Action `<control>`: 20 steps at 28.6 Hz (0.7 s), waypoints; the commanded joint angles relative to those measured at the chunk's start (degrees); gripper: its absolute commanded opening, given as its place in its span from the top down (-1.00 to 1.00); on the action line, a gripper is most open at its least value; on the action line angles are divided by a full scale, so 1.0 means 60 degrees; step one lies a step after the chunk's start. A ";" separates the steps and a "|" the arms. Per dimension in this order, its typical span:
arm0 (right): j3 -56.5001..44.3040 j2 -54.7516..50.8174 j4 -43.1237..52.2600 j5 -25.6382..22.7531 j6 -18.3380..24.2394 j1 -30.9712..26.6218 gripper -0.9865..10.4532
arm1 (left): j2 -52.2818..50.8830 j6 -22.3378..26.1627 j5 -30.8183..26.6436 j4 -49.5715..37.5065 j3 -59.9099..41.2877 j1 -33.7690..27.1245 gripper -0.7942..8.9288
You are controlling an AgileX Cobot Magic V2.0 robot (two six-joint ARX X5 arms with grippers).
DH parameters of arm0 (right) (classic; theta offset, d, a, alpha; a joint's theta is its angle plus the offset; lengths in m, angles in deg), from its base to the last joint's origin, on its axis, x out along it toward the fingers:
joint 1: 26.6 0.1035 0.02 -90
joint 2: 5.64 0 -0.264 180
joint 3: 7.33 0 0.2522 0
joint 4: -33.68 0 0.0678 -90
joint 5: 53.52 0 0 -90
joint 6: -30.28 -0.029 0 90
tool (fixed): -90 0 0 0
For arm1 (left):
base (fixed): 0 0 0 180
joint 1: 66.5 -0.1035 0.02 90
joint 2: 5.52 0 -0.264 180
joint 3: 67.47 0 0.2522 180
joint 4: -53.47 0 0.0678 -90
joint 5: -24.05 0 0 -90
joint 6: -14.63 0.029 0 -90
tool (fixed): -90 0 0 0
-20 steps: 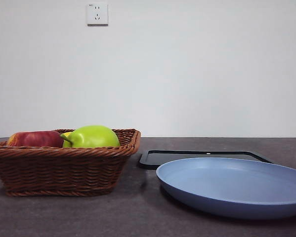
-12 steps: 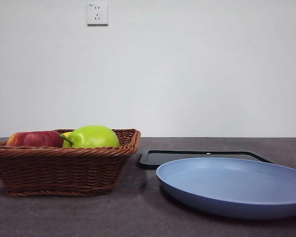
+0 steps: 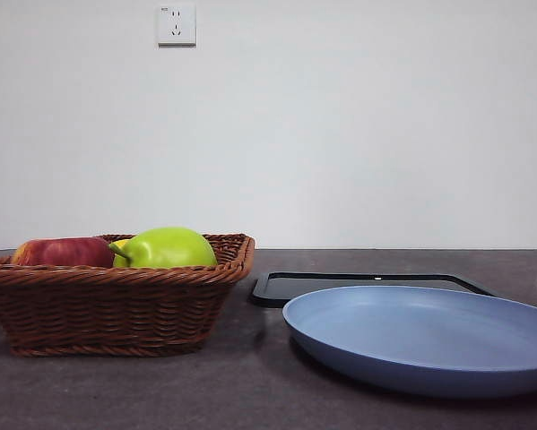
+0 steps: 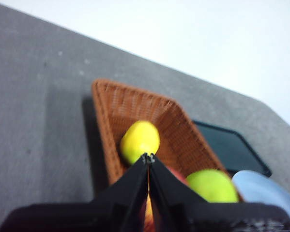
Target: Take the lemon from the basket,put the lemon in the plate,hand out the plate
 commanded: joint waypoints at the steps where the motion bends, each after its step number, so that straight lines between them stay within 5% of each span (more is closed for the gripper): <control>1: 0.0831 0.0357 -0.0368 0.0018 0.0095 0.0007 0.82 | 0.0539 0.0000 -0.0120 0.0117 0.0703 -0.0025 0.82; 12: 0.3428 0.2597 -0.1610 0.0044 0.1541 0.0007 0.82 | 0.3898 0.1235 0.0736 0.0280 0.3184 -0.0004 0.82; 20: 0.4870 0.4823 -0.3075 0.1373 0.2743 0.0007 0.82 | 0.6441 0.1767 0.2124 0.0667 0.4790 0.0240 0.82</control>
